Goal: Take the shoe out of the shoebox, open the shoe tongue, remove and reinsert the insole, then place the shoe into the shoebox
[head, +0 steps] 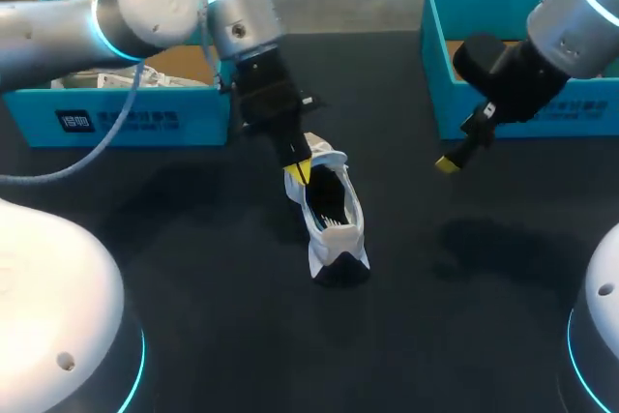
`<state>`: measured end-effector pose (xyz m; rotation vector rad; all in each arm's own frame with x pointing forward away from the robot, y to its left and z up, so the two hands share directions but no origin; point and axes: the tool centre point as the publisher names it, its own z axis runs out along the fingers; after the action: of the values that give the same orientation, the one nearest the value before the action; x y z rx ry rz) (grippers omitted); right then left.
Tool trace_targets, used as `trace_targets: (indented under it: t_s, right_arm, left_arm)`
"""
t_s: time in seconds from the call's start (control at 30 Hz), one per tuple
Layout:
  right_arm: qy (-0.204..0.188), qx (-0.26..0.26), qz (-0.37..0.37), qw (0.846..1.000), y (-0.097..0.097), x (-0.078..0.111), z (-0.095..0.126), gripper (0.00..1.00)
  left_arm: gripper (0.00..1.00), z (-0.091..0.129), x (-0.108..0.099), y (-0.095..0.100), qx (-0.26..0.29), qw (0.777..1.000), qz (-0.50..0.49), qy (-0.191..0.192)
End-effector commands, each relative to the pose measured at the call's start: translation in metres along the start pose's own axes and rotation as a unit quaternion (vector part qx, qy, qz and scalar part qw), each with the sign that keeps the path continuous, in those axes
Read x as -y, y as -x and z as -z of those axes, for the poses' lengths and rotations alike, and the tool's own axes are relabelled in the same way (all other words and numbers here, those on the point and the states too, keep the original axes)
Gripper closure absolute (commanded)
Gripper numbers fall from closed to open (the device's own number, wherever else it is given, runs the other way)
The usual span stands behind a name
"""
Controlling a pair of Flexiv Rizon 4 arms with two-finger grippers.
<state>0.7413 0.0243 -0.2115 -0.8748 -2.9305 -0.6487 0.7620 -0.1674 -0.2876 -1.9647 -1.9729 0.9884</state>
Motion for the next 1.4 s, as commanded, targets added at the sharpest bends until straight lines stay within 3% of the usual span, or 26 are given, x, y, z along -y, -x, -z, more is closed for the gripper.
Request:
trace_targets:
  t_s: [0.03,0.23,0.73,1.03,1.4]
  right_arm:
    - [-0.009,0.003,0.007,1.0,-0.001,-0.003,0.003,0.0]
    - [-0.015,0.0,0.015,1.0,-0.002,-0.005,0.004,0.0]
    - [-0.015,0.0,0.015,1.0,-0.002,-0.005,0.004,0.0]
    - [-0.015,0.0,0.015,1.0,-0.002,-0.005,0.004,0.0]
    - [-0.015,0.0,0.015,1.0,-0.002,-0.005,0.004,0.0]
  left_arm:
    - [1.0,0.005,-0.006,0.004,-0.073,0.997,-0.003,0.005]
    - [1.0,0.003,-0.012,0.003,-0.09,0.996,-0.011,0.019]
    - [1.0,-0.024,-0.023,0.007,-0.099,0.994,-0.03,0.045]
    - [1.0,-0.047,-0.033,0.004,-0.114,0.985,-0.05,0.12]
    - [1.0,-0.052,-0.036,0.007,-0.103,0.976,-0.049,0.188]
